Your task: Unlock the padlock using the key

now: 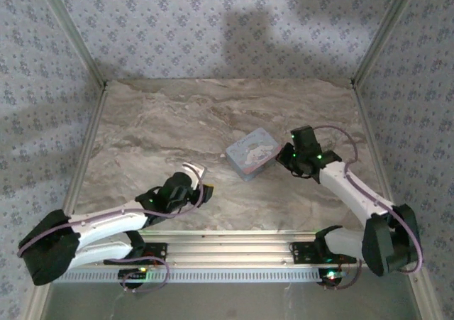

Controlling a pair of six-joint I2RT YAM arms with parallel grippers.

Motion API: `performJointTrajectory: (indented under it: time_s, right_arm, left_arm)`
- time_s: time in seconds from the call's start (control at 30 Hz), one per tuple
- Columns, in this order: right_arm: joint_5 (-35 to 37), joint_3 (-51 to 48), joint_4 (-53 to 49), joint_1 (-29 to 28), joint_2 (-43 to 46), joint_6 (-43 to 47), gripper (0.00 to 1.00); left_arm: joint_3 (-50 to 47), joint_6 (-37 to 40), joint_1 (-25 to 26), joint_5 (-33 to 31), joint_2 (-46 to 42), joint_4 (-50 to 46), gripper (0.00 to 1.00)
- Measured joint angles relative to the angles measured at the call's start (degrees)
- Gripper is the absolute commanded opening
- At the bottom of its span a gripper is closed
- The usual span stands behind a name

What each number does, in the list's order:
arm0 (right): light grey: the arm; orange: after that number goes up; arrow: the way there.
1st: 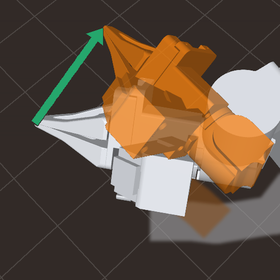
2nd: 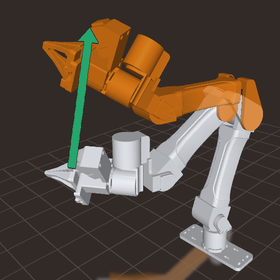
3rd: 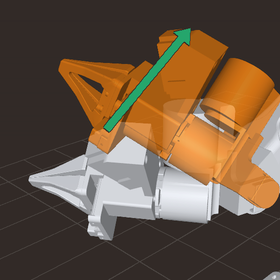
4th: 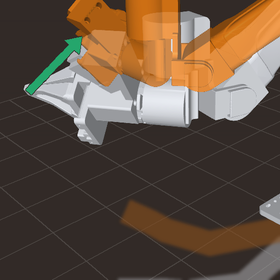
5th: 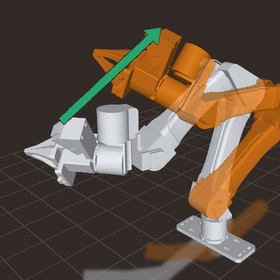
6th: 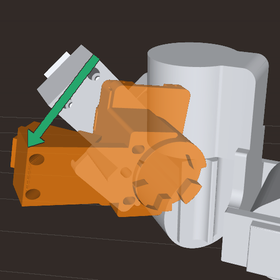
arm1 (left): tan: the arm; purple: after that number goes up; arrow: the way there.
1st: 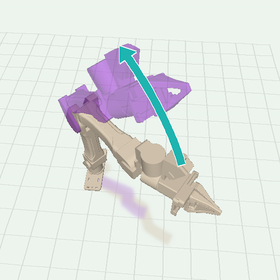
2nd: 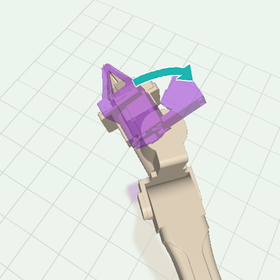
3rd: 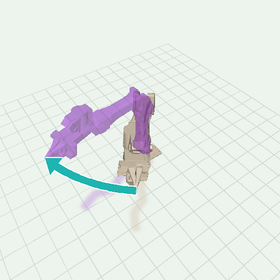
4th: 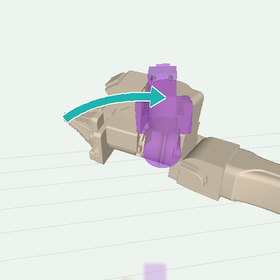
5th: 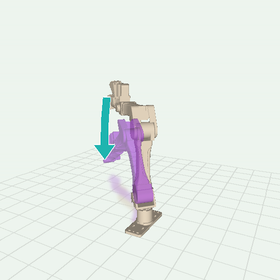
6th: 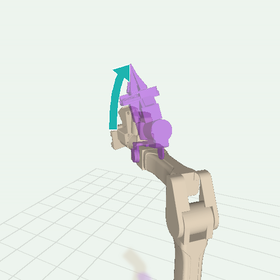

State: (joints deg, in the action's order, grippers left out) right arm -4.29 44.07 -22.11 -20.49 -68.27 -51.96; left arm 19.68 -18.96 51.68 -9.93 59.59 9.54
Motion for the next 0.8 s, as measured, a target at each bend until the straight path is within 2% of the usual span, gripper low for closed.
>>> performJointTrajectory:
  time_s: [0.03,0.07,0.23,0.37,0.47,0.6,0.8]
  right_arm:
    - [0.0,0.0,-0.2,-0.3,1.3,0.2,0.0]
    - [0.0,0.1,-0.4,-0.9,2.1,0.3,0.0]
    - [0.6,2.0,-1.9,-7.3,2.3,0.7,0.0]
    - [1.1,5.7,-2.0,-15.6,-1.8,0.9,0.0]
    - [1.5,9.3,-0.4,-21.6,-7.5,0.9,0.0]
    - [0.2,15.6,4.0,-29.4,-19.4,0.8,0.0]
    - [-5.3,25.8,7.8,-36.1,-36.7,0.8,0.0]
  left_arm:
    - [1.1,0.1,-0.6,-0.8,-1.3,-2.2,0.96]
    - [2.1,0.2,-1.2,-1.5,-2.3,-3.9,0.98]
    - [7.7,-1.4,-6.3,-4.4,-7.8,-13.2,0.98]
    - [10.7,-3.7,-11.6,-5.5,-12.8,-20.9,0.98]
    - [11.6,-5.8,-15.4,-5.4,-16.6,-26.2,0.98]
    - [11.7,-8.0,-19.5,-4.0,-20.5,-32.0,0.98]
    - [11.7,-10.7,-22.1,-2.2,-24.6,-39.2,0.98]
